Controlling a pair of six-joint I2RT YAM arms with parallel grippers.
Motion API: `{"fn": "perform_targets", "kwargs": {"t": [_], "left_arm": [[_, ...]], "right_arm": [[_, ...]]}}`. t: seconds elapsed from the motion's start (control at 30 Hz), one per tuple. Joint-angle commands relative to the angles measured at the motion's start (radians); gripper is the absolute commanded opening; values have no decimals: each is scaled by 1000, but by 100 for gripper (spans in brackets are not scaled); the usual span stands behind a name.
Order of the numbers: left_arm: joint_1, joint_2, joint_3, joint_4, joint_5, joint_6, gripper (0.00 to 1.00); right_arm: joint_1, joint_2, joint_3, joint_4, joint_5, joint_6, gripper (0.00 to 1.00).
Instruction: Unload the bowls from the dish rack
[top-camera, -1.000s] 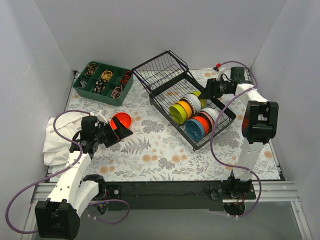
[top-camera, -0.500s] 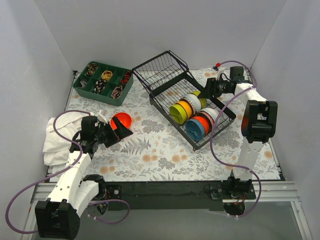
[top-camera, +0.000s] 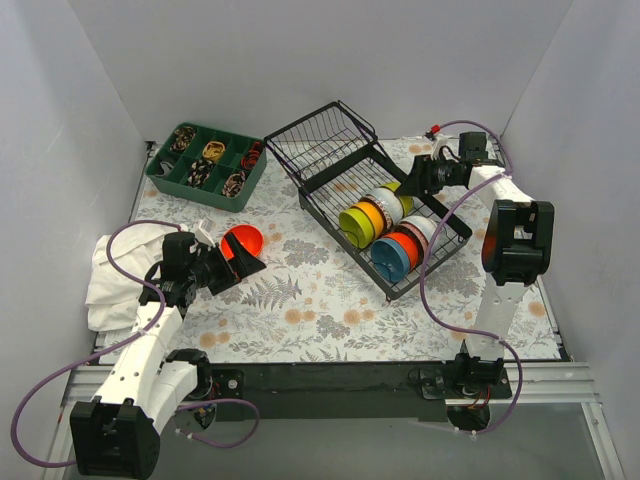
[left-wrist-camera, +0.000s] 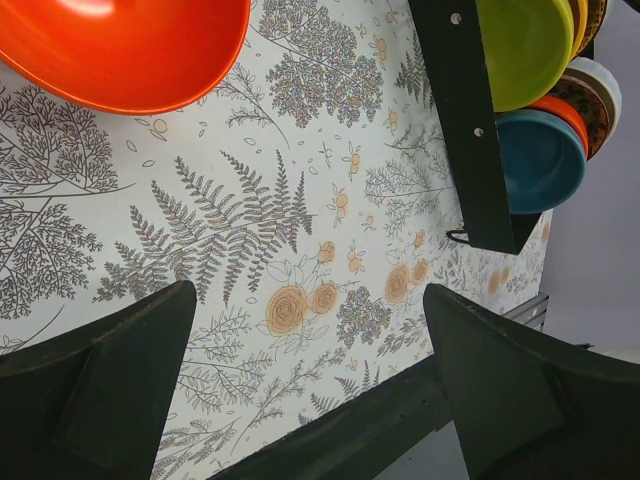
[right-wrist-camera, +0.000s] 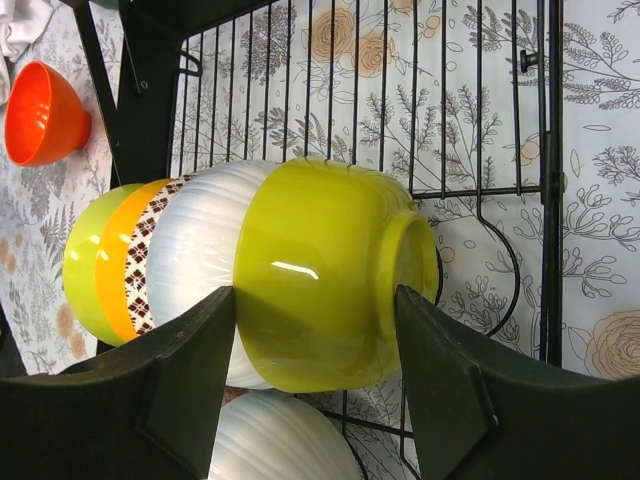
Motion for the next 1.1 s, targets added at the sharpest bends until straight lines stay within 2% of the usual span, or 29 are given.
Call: {"fn": "perform_targets", "kwargs": {"t": [0.0,0.17,0.53,1.07], "left_arm": [[-4,-25,-7,17,-1,-1,98],[-4,-36,-8,18,-2,0,98],[-6,-57,-8,17,-11,-1,98],[-7,-68,-8,18,-8,-1,98]], "right_arm": [[52,-6,-14,-61,154,-36,29],[68,-56,-28,-56,232,-38,16],[80,-162,-64,-18,366,-4,3],[77,-262,-127,40,517,85,1]]}}
